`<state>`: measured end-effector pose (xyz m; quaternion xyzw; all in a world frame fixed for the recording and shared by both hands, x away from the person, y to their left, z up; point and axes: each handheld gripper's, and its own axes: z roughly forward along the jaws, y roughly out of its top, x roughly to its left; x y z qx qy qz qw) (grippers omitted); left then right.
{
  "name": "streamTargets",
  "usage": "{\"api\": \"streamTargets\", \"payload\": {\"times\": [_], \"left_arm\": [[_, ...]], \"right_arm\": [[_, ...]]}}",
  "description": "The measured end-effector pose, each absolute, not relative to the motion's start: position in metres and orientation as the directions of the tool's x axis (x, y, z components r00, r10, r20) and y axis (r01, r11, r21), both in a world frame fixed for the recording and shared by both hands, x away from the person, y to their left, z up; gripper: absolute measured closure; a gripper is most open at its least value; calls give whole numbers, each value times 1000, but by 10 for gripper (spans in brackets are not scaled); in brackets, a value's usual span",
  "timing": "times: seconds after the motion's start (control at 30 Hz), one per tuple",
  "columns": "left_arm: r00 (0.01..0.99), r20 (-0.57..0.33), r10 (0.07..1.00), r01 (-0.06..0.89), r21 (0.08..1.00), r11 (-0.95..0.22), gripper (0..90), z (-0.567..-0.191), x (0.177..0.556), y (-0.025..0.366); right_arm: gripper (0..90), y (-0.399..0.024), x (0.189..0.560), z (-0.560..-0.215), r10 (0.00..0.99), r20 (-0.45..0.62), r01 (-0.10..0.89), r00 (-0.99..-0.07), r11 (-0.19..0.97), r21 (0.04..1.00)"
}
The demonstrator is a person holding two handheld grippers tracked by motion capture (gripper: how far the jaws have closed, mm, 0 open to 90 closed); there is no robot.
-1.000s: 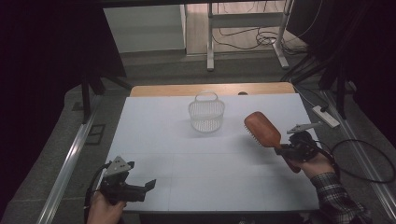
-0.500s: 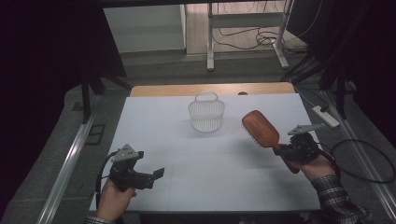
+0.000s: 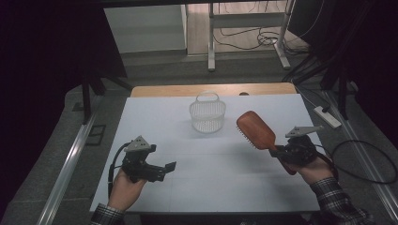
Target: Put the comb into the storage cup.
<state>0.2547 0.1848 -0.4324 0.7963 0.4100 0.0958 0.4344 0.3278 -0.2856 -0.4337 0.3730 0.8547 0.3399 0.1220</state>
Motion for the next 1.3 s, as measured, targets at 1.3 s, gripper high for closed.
{"api": "streamTargets", "payload": {"times": [1.3], "left_arm": [[706, -349, 617, 600, 758, -258, 1, -437, 307, 123]], "right_arm": [[718, -224, 305, -429, 608, 79, 457, -790, 499, 736]]}}
